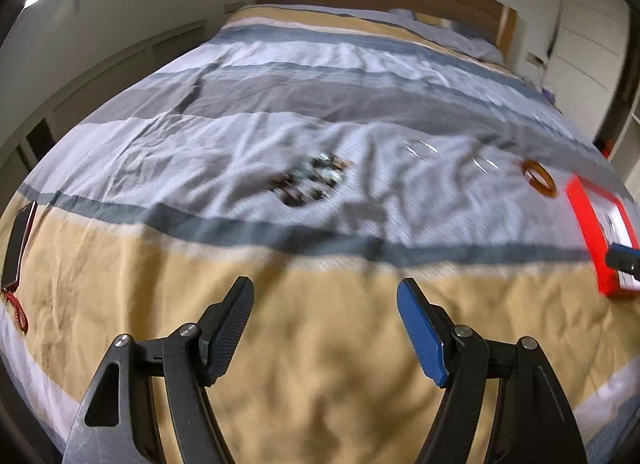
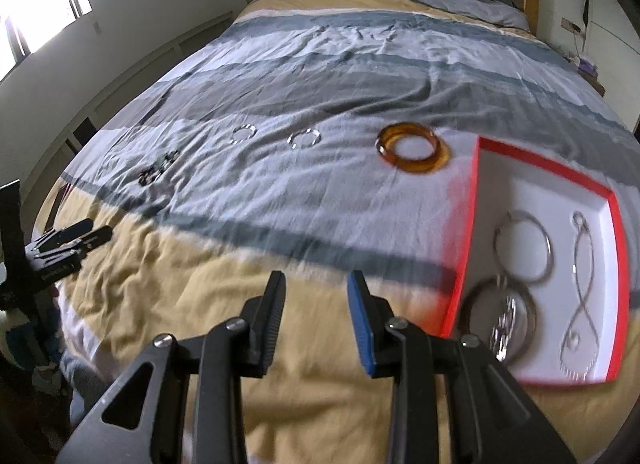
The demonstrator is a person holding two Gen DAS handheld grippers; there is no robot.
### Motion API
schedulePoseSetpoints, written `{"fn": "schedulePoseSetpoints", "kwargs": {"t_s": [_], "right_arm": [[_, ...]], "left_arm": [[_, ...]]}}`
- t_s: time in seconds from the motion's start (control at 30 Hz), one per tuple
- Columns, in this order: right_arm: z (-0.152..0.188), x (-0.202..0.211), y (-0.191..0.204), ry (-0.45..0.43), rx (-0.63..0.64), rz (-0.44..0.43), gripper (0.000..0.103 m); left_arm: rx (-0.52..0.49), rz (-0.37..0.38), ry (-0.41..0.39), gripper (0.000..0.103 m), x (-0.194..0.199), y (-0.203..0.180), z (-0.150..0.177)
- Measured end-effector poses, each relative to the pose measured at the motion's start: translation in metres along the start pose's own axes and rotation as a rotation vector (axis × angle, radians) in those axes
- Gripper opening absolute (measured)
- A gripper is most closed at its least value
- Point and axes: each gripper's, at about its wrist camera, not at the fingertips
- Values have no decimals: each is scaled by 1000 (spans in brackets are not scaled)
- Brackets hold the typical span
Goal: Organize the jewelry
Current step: 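Reach left tool to the beaded bracelet while right tool grasps the amber bangle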
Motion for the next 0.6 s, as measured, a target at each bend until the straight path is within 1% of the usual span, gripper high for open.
{"fn": "schedulePoseSetpoints", "kwargs": {"t_s": [0.07,0.17,0.3,0.37,0.5,0.6], "right_arm": [[-14,-9,-6,-4,5,12,31],[-36,-23,-15,-8,8,20,31],[-63,-42,-31,-18,0,34,31],[-77,-53,-41,-16,-8,39,31],[-97,-77,-56,7,-15,56,31],[-104,-96,-64,40,-3,84,31]], "left_arm": [[32,0,2,73,-9,10,-12],[76,20,16,73,-32,21,-36],[87,7,51,73,-68,25,-62],[96,-13,71,72,-86,27,-70],[99,-25,112,71,-116,27,-76],[67,-30,111,71,-126,20,-76]]}}
Point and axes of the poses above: each gripper's, at about its wrist camera, not at the fingertips, and x roughly against the way its jaws point, y to its left, z to its underside, and after that the axes turned 10 degrees about -z, right-handed
